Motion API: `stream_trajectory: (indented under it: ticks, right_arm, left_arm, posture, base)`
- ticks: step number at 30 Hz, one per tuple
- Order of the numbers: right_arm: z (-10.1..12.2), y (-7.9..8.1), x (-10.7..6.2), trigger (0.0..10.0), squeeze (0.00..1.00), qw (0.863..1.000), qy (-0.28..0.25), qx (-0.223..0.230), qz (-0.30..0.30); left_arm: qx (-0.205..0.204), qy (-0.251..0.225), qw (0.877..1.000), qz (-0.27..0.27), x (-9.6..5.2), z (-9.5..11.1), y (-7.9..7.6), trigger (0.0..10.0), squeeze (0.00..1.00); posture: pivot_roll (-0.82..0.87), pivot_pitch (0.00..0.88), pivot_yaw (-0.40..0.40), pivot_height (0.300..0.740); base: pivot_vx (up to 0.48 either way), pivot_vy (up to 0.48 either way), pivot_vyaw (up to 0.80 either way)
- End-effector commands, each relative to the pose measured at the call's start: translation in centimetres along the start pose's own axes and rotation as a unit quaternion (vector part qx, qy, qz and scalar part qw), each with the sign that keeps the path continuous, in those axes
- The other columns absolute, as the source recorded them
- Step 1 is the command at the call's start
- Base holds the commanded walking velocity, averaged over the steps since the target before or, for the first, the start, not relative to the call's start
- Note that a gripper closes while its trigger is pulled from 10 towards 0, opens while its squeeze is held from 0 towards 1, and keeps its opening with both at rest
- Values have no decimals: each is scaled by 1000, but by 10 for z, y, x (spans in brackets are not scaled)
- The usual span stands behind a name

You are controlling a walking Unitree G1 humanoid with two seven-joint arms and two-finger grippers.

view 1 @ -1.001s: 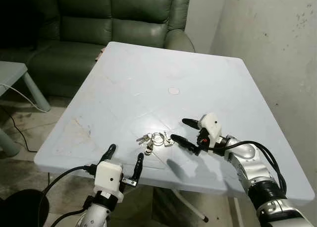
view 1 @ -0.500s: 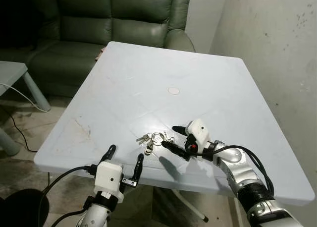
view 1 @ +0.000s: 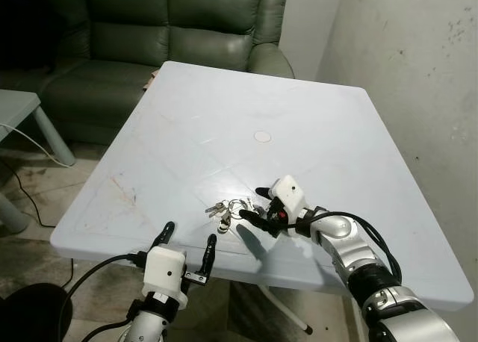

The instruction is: Hang keys on a hook

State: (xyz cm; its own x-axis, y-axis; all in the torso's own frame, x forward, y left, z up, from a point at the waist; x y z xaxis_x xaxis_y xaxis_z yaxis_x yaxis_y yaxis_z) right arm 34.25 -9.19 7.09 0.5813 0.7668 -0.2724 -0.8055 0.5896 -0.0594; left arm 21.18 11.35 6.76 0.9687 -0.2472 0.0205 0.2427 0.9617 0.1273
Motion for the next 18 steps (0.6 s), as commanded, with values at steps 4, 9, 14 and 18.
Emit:
stream_trajectory:
  ticks: [4,9,14,18]
  right_arm:
    - [0,-3,-6,2784,0,1000,1,-18,21]
    - [-2,-4,-9,1451,0,999,3,-11,31]
    - [-2,-6,-10,2235,0,999,6,-16,30]
    - [-2,-7,-10,6118,0,999,7,-14,28]
  left_arm:
    - [2,-1,1000,0,0,1,-2,10000,0]
    - [2,-1,1000,0,0,1,-2,10000,0]
    - [2,0,1000,1,-1,1,-2,10000,0]
    - [2,0,1000,2,-1,2,-2,10000,0]
  posture:
    - [37,0,-99,740]
    - [37,0,-99,740]
    - [36,3,-99,740]
    - [37,6,-98,740]
  base:
    - [0,0,0]
    - [0,0,0]
    - [0,0,0]
    - [0,0,0]
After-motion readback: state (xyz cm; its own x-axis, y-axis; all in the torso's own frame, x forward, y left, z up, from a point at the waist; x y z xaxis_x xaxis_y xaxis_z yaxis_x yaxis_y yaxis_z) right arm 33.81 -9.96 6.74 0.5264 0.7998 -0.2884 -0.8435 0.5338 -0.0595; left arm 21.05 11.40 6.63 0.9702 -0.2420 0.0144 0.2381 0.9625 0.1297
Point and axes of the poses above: a point about 5 cm out from each wrist's last joint towards the gripper, its own x axis pointing out of the wrist towards the gripper, its own z axis along the axis of the wrist's last joint, y = z × x, the point moved 2 cm from there along x, pointing out of the wrist towards the gripper, and after that the axes turned 4 degrees about x, right-handed, at the moved point
